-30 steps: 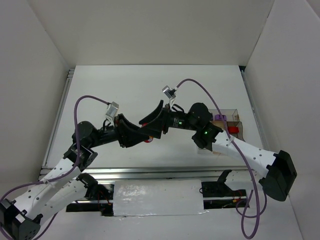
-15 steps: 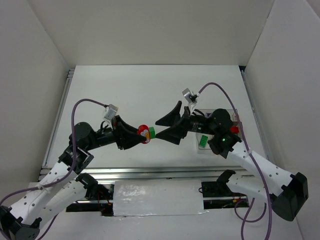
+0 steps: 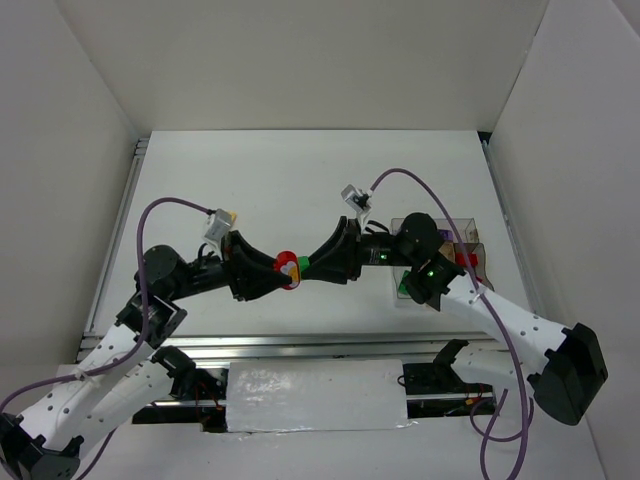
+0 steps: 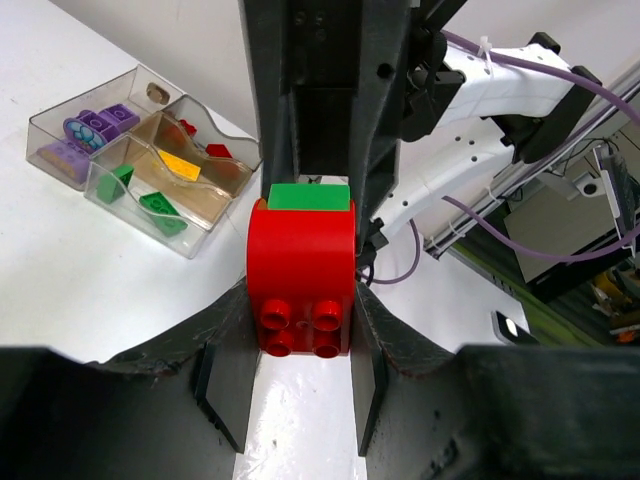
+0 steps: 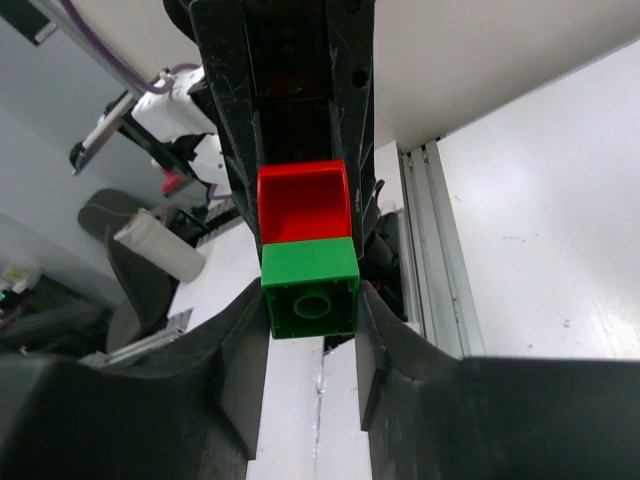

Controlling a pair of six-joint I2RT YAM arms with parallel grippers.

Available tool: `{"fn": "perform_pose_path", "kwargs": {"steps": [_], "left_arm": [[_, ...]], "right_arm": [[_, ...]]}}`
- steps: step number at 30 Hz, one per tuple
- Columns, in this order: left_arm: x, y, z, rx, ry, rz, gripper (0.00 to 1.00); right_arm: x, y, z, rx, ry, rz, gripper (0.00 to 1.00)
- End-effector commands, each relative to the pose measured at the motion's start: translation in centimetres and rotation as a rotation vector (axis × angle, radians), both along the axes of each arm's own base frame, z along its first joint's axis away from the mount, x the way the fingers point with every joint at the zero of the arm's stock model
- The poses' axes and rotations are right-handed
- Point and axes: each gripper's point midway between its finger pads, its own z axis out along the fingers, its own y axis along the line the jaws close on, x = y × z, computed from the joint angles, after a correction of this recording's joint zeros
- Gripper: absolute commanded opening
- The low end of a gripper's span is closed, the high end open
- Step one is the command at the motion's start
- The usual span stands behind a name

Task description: Sort the legos into containers by color

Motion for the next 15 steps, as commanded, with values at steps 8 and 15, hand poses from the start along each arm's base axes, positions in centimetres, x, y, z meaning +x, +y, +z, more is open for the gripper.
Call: {"fn": "perform_pose_path", "kwargs": {"steps": [8,15], "left_arm": [[1.5,1.1,3.0,-0.008,-0.054,0.137,0.0],[7.1,7.3,0.1,0.185,0.104,0.641,0.0]], "right_arm": [[1.2,-1.7,-0.5,-0.01,-0.099,-0.13,0.0],[10.4,-13.5,-10.3,-0.336,0.217,-0.851,0.0]]}}
